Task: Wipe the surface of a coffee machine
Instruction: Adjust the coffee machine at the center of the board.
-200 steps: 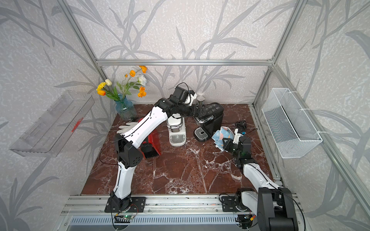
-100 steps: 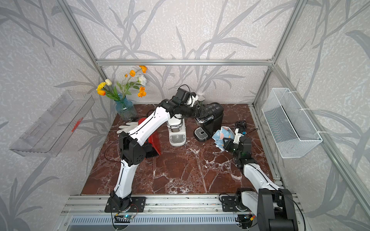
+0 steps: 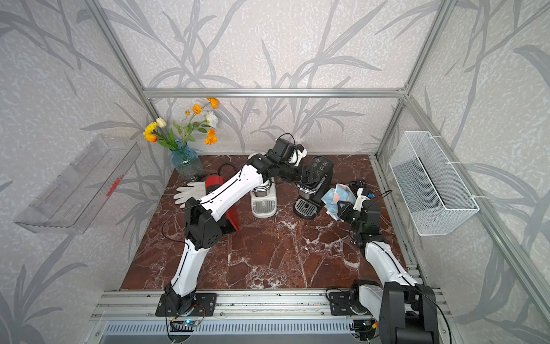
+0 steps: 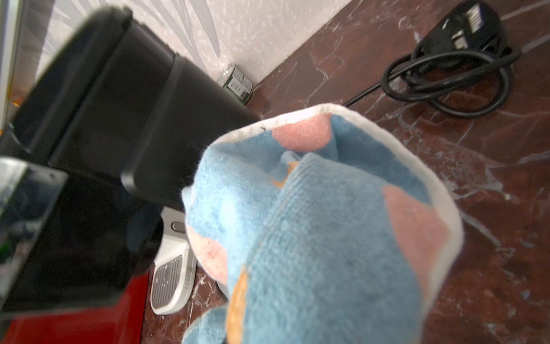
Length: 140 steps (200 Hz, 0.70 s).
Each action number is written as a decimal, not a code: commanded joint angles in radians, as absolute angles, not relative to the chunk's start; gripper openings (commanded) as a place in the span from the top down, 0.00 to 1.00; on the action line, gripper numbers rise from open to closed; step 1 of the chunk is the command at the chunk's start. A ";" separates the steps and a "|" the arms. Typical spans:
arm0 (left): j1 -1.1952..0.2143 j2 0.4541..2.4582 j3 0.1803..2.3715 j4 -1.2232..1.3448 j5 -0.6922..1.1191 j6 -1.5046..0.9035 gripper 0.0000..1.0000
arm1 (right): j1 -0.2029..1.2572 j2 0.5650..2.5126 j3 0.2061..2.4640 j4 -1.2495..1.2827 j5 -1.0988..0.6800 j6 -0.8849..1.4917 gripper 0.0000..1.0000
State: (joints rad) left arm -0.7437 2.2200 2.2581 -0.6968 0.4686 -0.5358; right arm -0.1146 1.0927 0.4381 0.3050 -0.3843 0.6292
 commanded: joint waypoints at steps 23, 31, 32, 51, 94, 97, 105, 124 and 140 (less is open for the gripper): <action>-0.795 2.127 2.184 -0.619 0.503 -0.583 0.05 | -0.143 1.125 0.621 0.305 -0.453 0.678 0.96; -0.799 2.116 2.172 -0.611 0.500 -0.588 0.05 | -0.144 1.133 0.661 0.292 -0.470 0.678 0.96; -0.799 2.115 2.171 -0.608 0.500 -0.588 0.05 | -0.144 1.133 0.661 0.292 -0.470 0.678 0.96; -0.806 2.095 2.157 -0.595 0.502 -0.592 0.05 | -0.143 1.145 0.719 0.276 -0.484 0.679 0.96; -0.808 2.082 2.149 -0.588 0.499 -0.586 0.05 | -0.143 1.255 0.770 0.248 -0.476 0.645 0.96; -0.808 2.082 2.148 -0.588 0.499 -0.586 0.05 | -0.144 1.268 0.771 0.249 -0.476 0.622 0.96; -0.809 2.085 2.149 -0.588 0.500 -0.585 0.05 | -0.143 1.301 0.769 0.256 -0.483 0.608 0.96; -0.808 2.093 2.152 -0.584 0.507 -0.585 0.05 | -0.143 1.375 0.765 0.267 -0.501 0.604 0.96; -0.808 2.103 2.151 -0.583 0.508 -0.580 0.05 | -0.140 1.424 0.761 0.271 -0.505 0.597 0.96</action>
State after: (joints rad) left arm -0.8009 2.1292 2.1548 -0.6331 0.4767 -0.5873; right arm -0.1440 1.3750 0.7567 0.2710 -0.4706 0.6304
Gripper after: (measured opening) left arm 0.953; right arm 0.141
